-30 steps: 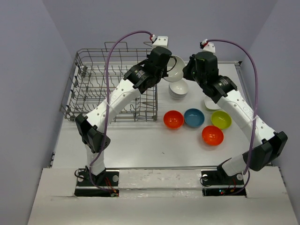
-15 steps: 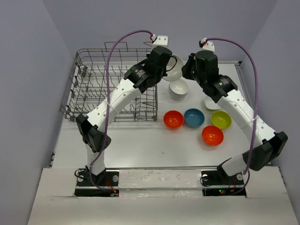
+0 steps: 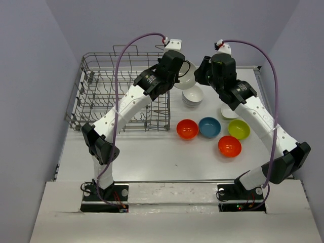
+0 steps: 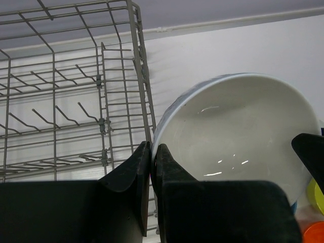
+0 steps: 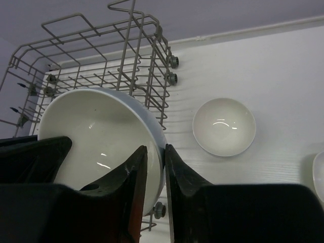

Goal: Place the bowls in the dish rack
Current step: Pass from the right arm to the left, then insert the bowl into the dish rack.

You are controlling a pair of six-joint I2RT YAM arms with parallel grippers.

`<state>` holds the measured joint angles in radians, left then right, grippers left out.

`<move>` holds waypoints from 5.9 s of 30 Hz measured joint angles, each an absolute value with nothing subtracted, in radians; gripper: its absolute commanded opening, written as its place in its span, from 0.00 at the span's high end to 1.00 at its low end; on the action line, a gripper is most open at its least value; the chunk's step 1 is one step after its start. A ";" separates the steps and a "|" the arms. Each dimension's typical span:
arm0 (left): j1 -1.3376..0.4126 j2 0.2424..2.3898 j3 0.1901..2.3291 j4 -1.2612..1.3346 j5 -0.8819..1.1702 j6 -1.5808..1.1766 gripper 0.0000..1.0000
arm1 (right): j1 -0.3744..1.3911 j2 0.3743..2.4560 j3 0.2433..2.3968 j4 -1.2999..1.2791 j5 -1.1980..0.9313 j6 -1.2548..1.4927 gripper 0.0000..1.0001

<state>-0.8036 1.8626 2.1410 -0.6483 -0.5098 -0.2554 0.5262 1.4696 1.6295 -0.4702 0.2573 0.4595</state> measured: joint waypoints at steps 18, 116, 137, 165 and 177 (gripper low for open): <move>-0.803 1.826 2.086 -0.640 -0.499 -0.243 1.00 | 0.544 1.490 1.638 -0.459 0.254 0.460 0.62; -0.359 2.079 2.378 -0.718 -0.756 -0.138 1.00 | 0.723 1.925 1.995 -0.577 0.374 0.437 0.53; -0.384 2.209 2.391 -0.673 -0.975 0.009 1.00 | 0.722 1.947 1.995 -0.604 0.435 0.439 0.53; -0.427 2.316 2.391 -0.549 -1.108 0.145 1.00 | 0.742 1.869 1.856 -0.613 0.451 0.464 0.55; -0.331 2.310 2.369 -0.543 -1.097 0.141 1.00 | 0.745 1.868 1.861 -0.606 0.432 0.464 0.54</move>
